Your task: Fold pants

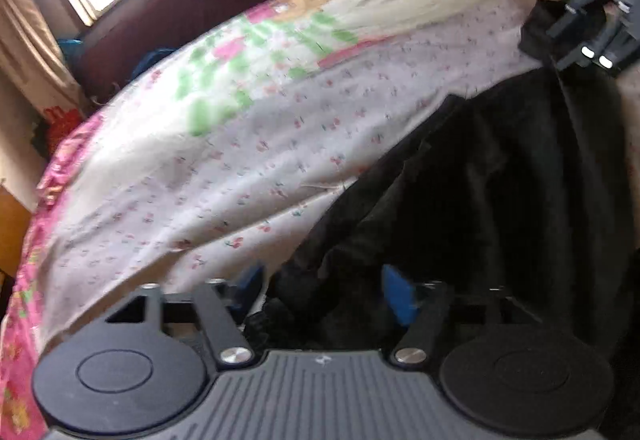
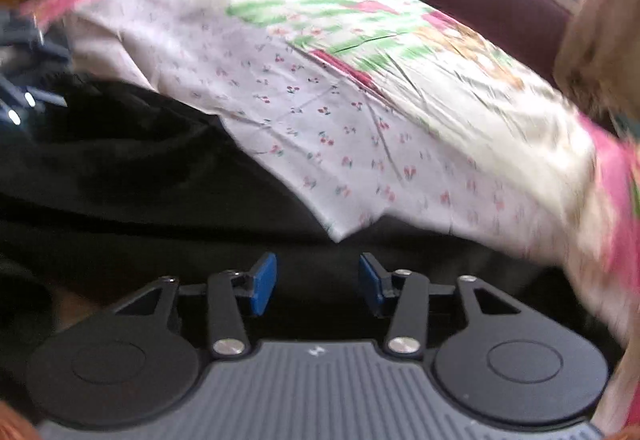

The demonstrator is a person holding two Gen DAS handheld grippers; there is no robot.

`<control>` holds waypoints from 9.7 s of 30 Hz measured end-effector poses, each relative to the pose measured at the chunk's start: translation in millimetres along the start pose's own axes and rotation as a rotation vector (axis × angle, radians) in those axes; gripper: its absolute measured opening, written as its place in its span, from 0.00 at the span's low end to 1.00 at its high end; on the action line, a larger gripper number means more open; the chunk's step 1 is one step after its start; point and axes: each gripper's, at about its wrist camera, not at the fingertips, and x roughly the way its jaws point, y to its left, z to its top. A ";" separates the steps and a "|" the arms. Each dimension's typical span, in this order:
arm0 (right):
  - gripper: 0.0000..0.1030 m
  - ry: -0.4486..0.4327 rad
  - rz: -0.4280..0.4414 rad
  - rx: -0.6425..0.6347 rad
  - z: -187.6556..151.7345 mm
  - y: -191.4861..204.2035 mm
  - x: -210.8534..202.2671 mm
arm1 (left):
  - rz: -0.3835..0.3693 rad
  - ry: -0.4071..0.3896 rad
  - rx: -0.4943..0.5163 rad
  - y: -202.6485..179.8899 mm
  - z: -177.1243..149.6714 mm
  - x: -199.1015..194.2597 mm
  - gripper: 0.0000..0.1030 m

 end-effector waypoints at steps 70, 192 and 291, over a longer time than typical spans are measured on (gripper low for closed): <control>0.02 -0.074 -0.007 -0.230 -98.8 194.9 -122.6 | 0.150 -0.195 -0.057 -110.6 -179.4 -206.1 0.41; 0.05 -0.310 0.091 1.447 -266.9 -124.2 -71.7 | -0.164 -0.239 0.175 -311.1 -38.6 -152.6 0.61; 0.10 -0.411 -0.163 1.422 -385.1 -58.8 -267.0 | -0.207 -0.236 0.286 -331.9 -44.5 -170.9 0.33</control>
